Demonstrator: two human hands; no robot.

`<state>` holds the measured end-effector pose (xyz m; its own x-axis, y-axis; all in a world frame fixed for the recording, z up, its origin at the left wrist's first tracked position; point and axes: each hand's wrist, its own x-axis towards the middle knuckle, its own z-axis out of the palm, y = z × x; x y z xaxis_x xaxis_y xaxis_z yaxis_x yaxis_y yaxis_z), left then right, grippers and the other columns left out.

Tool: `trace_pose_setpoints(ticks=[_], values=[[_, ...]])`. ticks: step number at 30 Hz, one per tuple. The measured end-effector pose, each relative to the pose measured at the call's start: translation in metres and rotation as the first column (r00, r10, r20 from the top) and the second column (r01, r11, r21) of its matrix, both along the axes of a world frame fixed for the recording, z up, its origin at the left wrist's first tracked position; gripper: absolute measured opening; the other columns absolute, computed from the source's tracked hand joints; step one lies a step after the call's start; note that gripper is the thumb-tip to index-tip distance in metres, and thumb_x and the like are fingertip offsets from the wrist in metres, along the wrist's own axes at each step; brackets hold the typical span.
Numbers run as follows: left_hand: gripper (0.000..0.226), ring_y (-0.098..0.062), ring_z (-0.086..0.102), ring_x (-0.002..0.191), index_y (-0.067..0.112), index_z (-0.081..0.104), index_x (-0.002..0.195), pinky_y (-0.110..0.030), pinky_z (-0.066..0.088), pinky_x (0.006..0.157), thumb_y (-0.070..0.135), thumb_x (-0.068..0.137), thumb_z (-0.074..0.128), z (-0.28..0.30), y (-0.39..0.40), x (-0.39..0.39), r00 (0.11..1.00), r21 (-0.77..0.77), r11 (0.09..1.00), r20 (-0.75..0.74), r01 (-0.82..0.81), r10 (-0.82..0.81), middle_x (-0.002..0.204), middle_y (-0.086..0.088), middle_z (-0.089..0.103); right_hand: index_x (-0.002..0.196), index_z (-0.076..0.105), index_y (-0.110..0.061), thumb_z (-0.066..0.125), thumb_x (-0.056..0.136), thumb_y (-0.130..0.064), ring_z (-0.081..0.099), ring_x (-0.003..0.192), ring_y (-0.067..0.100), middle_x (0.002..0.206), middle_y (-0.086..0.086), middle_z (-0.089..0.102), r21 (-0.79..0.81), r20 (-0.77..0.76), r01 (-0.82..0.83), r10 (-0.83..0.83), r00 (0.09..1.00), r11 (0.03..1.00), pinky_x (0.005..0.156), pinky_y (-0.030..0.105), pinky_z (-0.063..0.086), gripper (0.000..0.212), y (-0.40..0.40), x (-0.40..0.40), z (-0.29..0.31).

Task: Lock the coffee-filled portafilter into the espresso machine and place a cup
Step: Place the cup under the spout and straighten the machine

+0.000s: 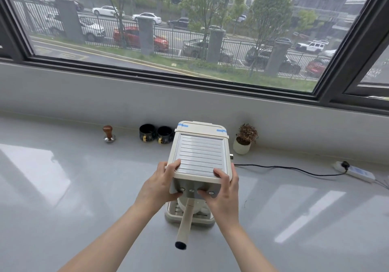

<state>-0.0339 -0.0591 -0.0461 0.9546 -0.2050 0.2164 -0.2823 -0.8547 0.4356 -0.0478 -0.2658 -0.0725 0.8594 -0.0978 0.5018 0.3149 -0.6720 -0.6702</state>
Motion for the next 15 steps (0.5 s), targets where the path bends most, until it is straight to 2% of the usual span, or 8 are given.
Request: trace_pose_setpoints(ticks=[4, 9, 15], values=[[0.097, -0.028, 0.061, 0.087, 0.039, 0.013, 0.133, -0.037, 0.054, 0.062, 0.033, 0.066, 0.083, -0.0036, 0.0001, 0.0005, 1.0, 0.004, 1.0, -0.005, -0.015, 0.015, 0.126, -0.003, 0.042, 0.122, 0.04, -0.032, 0.086, 0.06, -0.029, 0.032, 0.137, 0.023, 0.152, 0.005, 0.022, -0.039, 0.013, 0.004, -0.003, 1.0, 0.999, 0.1, 0.018, 0.032, 0.077, -0.0015, 0.0002, -0.0018], [0.096, -0.028, 0.061, 0.095, 0.037, 0.016, 0.138, -0.039, 0.054, 0.066, 0.028, 0.069, 0.083, -0.0067, -0.0022, -0.0007, 0.999, -0.051, 0.998, -0.018, -0.034, 0.033, 0.129, -0.001, 0.039, 0.122, 0.039, -0.032, 0.086, 0.061, -0.029, 0.032, 0.137, 0.023, 0.152, 0.005, 0.021, -0.043, 0.016, 0.002, -0.001, 1.0, 0.999, 0.099, 0.02, 0.036, 0.077, -0.0008, 0.0006, -0.0033], [0.093, -0.028, 0.06, 0.102, 0.037, 0.021, 0.139, -0.041, 0.056, 0.07, 0.02, 0.07, 0.082, -0.0076, -0.0084, -0.0045, 0.996, -0.153, 0.985, -0.056, -0.081, 0.073, 0.131, -0.001, 0.039, 0.121, 0.039, -0.033, 0.085, 0.062, -0.031, 0.034, 0.136, 0.022, 0.152, 0.001, 0.02, -0.049, 0.009, 0.027, -0.026, 1.0, 0.998, 0.08, 0.024, 0.049, 0.076, 0.0009, -0.0012, -0.0014]])
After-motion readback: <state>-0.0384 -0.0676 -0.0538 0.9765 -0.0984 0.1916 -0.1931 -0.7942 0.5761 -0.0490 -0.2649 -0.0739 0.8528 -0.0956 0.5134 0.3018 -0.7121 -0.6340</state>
